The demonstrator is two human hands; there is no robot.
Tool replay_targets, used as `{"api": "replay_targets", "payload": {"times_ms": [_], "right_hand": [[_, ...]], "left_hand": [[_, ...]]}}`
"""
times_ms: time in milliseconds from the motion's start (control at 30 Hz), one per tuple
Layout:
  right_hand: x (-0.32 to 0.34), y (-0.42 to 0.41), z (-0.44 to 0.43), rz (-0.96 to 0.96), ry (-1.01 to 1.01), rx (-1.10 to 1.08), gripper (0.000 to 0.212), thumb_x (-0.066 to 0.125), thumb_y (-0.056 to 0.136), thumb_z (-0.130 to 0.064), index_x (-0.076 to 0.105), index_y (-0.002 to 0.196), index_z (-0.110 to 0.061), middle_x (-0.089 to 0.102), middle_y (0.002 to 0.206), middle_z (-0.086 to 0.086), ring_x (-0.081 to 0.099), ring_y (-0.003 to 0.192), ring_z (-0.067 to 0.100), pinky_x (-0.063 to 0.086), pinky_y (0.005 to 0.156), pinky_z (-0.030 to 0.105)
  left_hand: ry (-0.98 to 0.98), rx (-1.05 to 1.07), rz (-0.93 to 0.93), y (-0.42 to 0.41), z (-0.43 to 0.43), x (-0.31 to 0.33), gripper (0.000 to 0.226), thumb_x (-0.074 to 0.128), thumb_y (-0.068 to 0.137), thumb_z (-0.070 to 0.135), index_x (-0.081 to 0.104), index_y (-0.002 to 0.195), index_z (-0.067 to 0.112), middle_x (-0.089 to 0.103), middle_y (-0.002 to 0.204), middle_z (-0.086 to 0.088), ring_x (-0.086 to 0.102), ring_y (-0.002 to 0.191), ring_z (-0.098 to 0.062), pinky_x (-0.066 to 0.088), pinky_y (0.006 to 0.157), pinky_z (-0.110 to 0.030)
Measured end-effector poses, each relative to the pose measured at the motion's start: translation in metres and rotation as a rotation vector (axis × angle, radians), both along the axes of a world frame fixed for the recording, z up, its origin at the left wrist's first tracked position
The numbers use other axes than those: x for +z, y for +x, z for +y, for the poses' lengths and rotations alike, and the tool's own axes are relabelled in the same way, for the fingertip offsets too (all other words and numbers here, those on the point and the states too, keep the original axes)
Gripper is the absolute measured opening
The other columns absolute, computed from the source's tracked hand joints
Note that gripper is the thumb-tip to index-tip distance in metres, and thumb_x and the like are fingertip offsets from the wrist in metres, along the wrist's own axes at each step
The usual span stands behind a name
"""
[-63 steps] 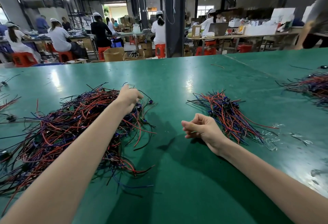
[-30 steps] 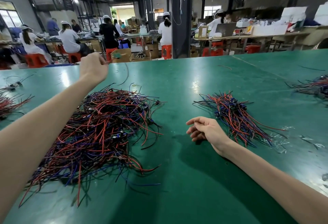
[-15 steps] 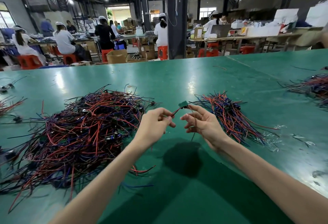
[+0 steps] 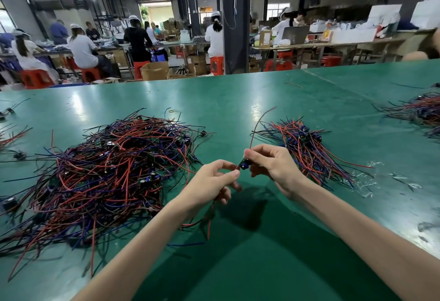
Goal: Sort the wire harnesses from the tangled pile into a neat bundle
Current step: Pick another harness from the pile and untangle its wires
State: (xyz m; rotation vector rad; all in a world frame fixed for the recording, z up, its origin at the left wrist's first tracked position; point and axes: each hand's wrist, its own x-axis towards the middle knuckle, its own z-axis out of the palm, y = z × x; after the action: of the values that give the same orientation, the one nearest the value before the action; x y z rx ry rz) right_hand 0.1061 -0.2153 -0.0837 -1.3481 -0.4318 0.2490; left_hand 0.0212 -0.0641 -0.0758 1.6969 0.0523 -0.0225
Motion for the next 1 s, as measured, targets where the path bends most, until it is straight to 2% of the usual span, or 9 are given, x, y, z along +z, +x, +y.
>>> {"api": "replay_targets", "payload": {"times_ms": [67,200,467,700,1000], "right_hand": [[-0.001,-0.003,0.002,-0.01,-0.014,0.016,0.007,0.067,0.082,-0.005,0.064,0.075,-0.003,0.066,0.058,0.002,0.055,0.045,0.01,0.049,0.045,0.021],[-0.004,-0.007,0.005,-0.008,-0.037,0.022,0.007,0.068,0.082,-0.003,0.064,0.076,-0.003,0.064,0.057,0.003,0.054,0.044,0.011,0.048,0.045,0.021],[0.003,0.0,0.0,0.111,0.045,-0.125,0.01,0.064,0.086,-0.003,0.064,0.077,-0.001,0.06,0.059,0.005,0.053,0.045,0.01,0.048,0.045,0.022],[0.015,0.017,-0.018,0.146,0.149,-0.307,0.013,0.063,0.087,-0.003,0.063,0.074,-0.001,0.06,0.058,0.005,0.053,0.045,0.012,0.05,0.045,0.024],[0.019,0.024,-0.026,0.236,0.22,-0.296,0.02,0.056,0.091,-0.004,0.062,0.073,0.005,0.06,0.053,0.006,0.055,0.043,0.012,0.051,0.043,0.023]], "left_hand": [[-0.011,0.0,-0.024,0.0,-0.003,-0.003,0.005,0.054,0.095,0.012,0.057,0.091,0.012,0.069,0.064,-0.001,0.049,0.04,-0.007,0.041,0.039,-0.017],[-0.055,-0.003,-0.01,-0.002,-0.006,-0.008,0.014,0.049,0.096,0.006,0.056,0.084,0.008,0.068,0.063,0.0,0.041,0.037,-0.005,0.031,0.035,-0.013],[-0.117,-0.011,0.079,-0.005,-0.004,-0.008,0.012,0.052,0.095,0.005,0.055,0.084,0.005,0.071,0.069,-0.006,0.047,0.04,-0.006,0.033,0.036,-0.014],[-0.097,0.037,0.086,-0.003,0.006,-0.011,0.012,0.052,0.094,0.0,0.054,0.083,0.003,0.069,0.067,-0.009,0.041,0.038,-0.005,0.029,0.035,-0.014],[-0.073,0.032,0.07,-0.002,0.009,-0.012,0.008,0.054,0.092,0.002,0.055,0.085,0.003,0.069,0.065,-0.007,0.032,0.036,-0.003,0.025,0.035,-0.013]]}}
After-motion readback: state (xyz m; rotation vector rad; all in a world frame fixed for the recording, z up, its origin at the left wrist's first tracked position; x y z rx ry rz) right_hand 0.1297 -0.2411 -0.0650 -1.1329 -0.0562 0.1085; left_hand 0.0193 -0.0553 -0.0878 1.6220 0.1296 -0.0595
